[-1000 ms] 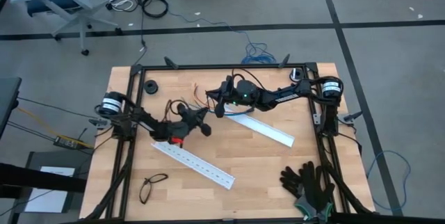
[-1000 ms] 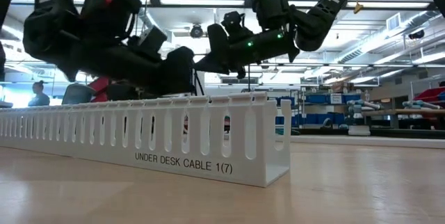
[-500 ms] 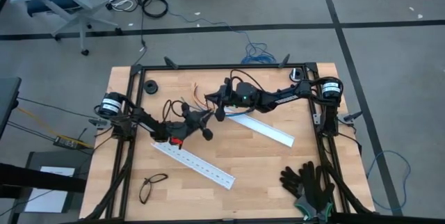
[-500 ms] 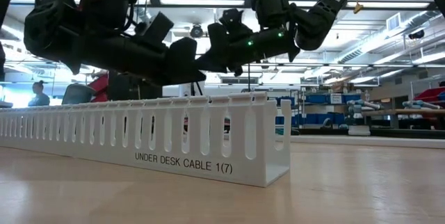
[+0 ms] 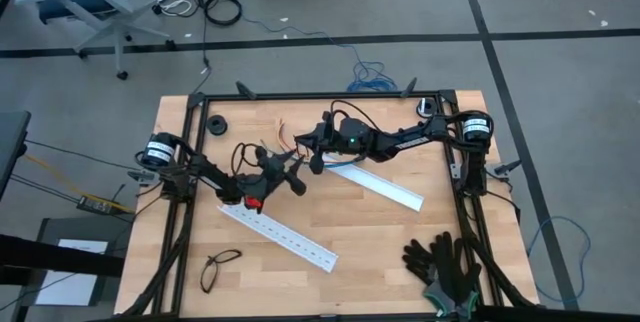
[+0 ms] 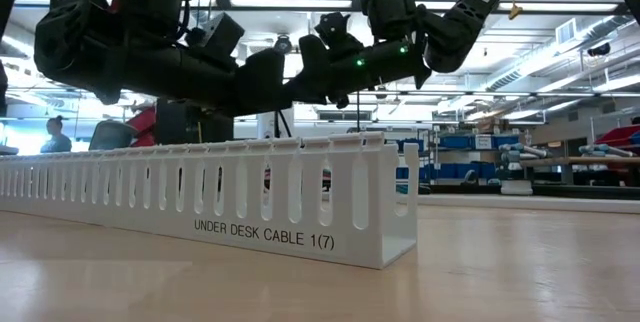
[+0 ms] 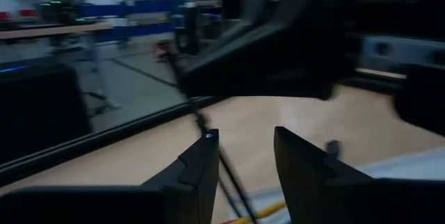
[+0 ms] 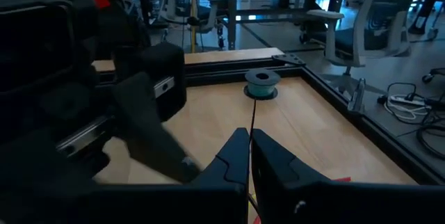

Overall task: Ziptie cables
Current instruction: Wrap the cable wire in the zip tie

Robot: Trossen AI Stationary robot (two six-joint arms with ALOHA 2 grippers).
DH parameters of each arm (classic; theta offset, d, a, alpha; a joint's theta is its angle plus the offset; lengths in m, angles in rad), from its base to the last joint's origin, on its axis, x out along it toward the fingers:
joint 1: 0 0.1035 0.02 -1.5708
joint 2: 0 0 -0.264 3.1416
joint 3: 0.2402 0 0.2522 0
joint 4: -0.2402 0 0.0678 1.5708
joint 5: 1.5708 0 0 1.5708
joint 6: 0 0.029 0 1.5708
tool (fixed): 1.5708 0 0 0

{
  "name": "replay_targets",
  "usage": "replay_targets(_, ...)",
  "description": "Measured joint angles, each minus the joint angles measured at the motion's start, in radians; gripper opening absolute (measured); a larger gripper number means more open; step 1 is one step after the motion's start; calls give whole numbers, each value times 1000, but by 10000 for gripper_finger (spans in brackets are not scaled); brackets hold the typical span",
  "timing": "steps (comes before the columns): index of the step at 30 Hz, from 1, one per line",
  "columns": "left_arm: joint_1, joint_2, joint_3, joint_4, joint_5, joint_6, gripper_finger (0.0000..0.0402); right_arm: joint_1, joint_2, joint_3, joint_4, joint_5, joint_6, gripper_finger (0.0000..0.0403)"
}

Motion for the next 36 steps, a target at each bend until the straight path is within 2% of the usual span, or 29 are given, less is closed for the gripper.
replay_targets(3, 0, 0, 0, 0, -48, 0, 107, 0, 0, 0, 1, 14, -3, 0)
replay_targets(11, 35, 0, 3, -1, -65, -1, 99, 1, 0, 0, 10, 28, -57, 0)
replay_targets(21, 83, 0, 21, -4, -7, -5, 92, 2, 0, 0, 8, 9, -80, 0)
replay_targets(24, 87, 0, 21, -9, -2, -7, 76, 2, 0, 0, 8, 9, -80, 0)
replay_targets(29, 87, 0, 21, -91, 18, -68, 10, 2, 1, 0, 18, 9, -79, 0)
replay_targets(36, 87, 1, 21, -121, 31, -101, 3, 0, 1, 0, 22, 20, -73, 0)
